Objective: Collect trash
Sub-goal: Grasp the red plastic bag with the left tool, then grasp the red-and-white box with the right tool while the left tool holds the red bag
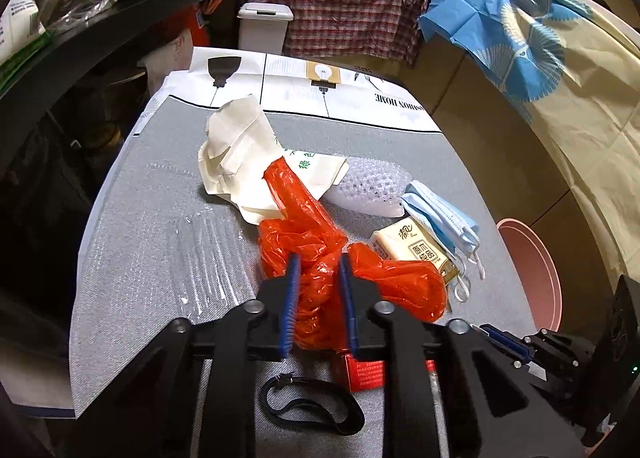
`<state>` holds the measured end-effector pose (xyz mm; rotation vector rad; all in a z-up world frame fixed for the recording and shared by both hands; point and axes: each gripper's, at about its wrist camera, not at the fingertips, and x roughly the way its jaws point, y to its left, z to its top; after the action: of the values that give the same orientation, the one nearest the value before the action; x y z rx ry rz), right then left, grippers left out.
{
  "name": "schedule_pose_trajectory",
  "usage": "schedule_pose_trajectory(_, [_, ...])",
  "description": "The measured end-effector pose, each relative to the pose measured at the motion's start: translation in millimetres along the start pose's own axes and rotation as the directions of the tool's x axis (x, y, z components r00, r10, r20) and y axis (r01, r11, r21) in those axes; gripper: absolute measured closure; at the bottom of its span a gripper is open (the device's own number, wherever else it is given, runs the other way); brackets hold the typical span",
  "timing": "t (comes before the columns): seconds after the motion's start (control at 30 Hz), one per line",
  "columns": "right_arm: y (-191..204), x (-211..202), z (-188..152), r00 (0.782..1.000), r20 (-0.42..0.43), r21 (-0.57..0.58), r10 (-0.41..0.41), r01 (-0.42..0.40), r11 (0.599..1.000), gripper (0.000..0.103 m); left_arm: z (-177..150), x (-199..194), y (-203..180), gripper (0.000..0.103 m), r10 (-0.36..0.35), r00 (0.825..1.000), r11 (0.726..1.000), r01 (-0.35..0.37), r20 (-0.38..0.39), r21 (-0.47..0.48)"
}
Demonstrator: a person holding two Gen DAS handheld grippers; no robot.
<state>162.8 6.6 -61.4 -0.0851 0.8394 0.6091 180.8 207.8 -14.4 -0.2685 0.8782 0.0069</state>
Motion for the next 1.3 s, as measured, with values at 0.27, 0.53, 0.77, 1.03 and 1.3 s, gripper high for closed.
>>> schedule_pose_trajectory(0.27, [0.6,-13.2,-2.2,1.0,0.026,-0.011,-0.006,0.007,1.0,0.099,-1.5,-11.8,-6.7,0.096,0.016,0.999,0.999,-0.017,0.032,0.043])
schedule_pose_trajectory(0.53, [0.9,-33.0,-1.4,0.998,0.066,-0.007,-0.006,0.007,1.0,0.1,0.2,-30.1,-9.4,0.103,0.031,0.997,0.998,-0.034,0.07,0.051])
schedule_pose_trajectory(0.77, [-3.5,-50.5,-1.4,0.995,0.1,0.017,-0.022,0.021,1.0,0.1,2.7,-38.7,15.2,0.074,0.062,0.994,0.997,-0.058,0.094,-0.045])
schedule_pose_trajectory(1.03, [-20.2,-57.6,-0.2,0.992,0.115,0.065,-0.059,0.051,0.997,0.1,-0.8,-50.4,-5.3,0.062,-0.076,0.988,0.997,0.074,0.133,0.022])
schedule_pose_trajectory(1.3, [-28.3,-61.4,0.0,0.988,0.119,0.078,-0.099,0.091,0.993,0.1,-16.9,-23.4,-31.8,0.064,0.003,0.999,0.988,-0.01,0.041,0.154])
